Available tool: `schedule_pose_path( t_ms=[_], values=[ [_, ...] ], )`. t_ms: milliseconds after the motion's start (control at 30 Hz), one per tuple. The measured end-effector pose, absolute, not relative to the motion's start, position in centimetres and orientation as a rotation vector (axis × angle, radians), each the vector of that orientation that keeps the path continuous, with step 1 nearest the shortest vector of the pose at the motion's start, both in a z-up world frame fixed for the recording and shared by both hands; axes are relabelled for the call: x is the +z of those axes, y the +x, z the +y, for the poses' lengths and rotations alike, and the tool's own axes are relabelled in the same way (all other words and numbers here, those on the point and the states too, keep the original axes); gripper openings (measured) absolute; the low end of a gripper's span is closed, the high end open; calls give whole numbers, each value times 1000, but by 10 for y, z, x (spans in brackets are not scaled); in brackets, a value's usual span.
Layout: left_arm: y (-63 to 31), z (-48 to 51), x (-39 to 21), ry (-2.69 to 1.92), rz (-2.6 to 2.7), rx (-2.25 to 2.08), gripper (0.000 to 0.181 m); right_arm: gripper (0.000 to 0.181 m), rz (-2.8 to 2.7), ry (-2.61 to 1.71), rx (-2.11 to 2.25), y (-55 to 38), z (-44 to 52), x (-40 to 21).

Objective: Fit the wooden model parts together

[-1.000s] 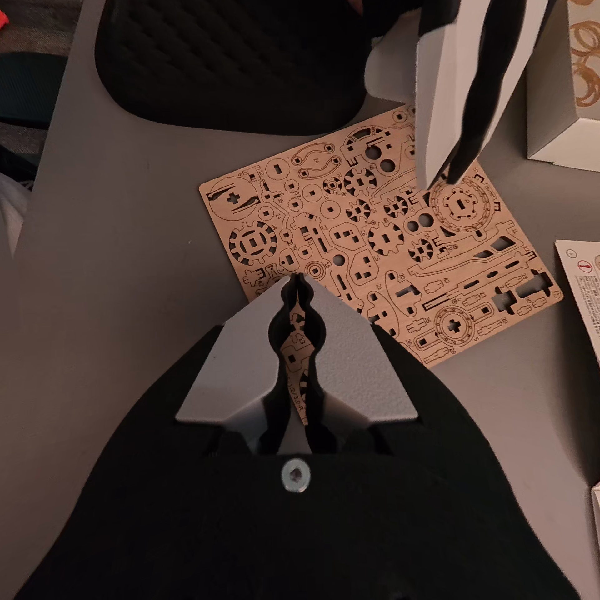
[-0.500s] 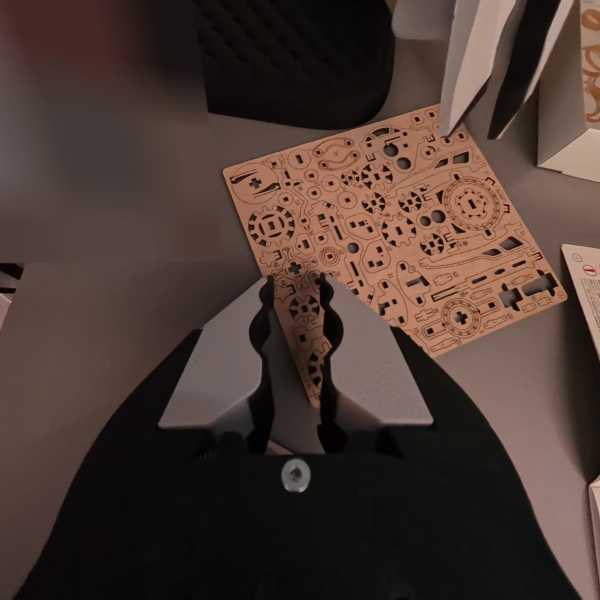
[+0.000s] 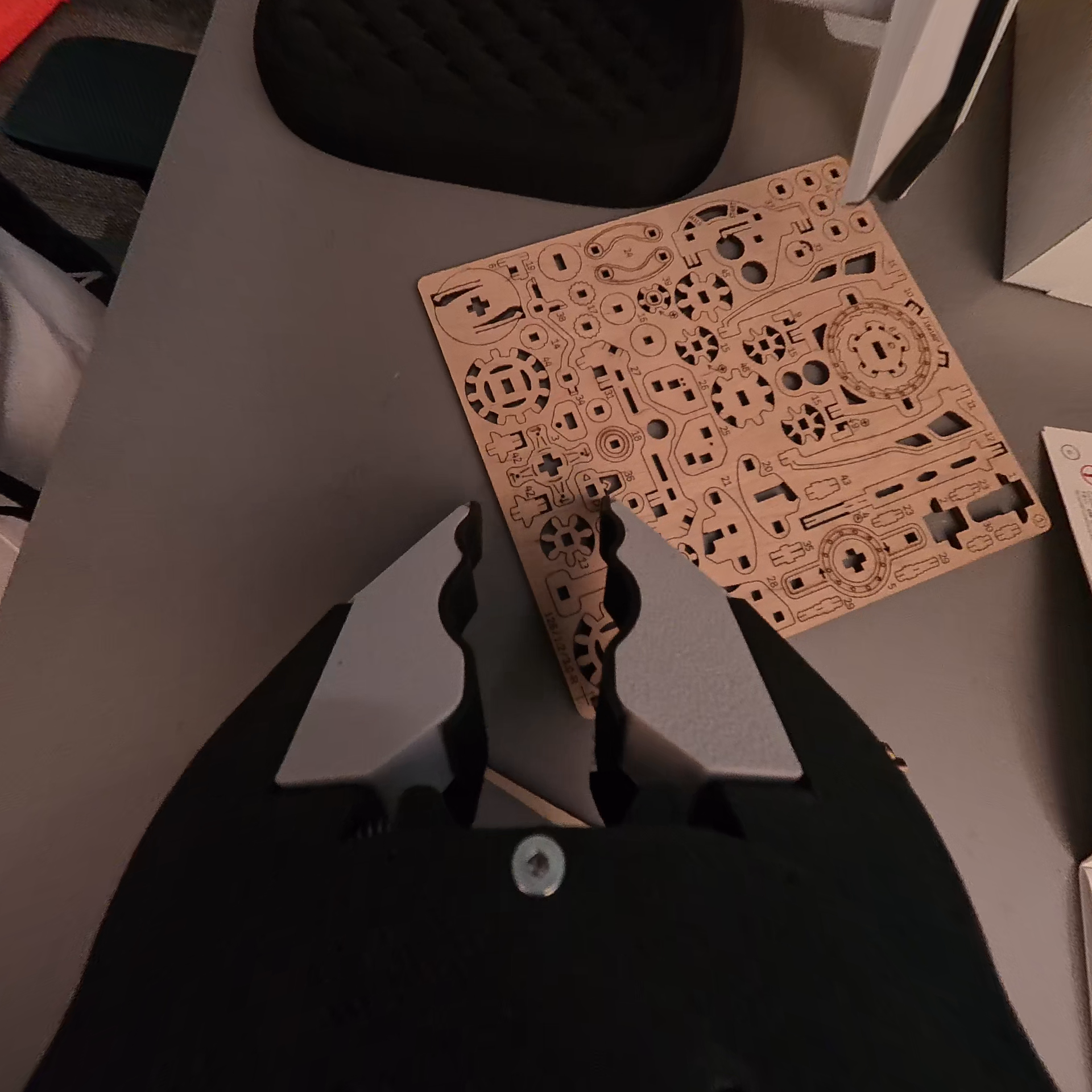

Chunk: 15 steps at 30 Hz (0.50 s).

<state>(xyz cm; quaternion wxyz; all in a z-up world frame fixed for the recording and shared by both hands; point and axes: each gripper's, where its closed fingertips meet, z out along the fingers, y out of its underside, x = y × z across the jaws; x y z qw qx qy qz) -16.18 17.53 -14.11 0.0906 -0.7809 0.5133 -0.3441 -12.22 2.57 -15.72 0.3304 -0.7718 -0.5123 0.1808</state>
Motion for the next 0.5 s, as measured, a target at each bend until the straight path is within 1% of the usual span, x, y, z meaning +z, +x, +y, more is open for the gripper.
schedule_pose_path(
  t_ms=[133,200,367,500],
  values=[
    [-161,173,-143,-2326,1552,-1035,56,37,-1338,-1985,455,-123,28,-157],
    [-159,166,-139,-2364,1537,-1113,64,35,-1345,-1960,445,-123,29,-156],
    [-160,165,-136,-2440,1524,-1178,67,36,-1348,-1928,460,-123,29,-156],
    [-156,167,-123,-2416,1487,-1207,64,39,-1346,-1905,456,-123,31,-155]
  ],
)
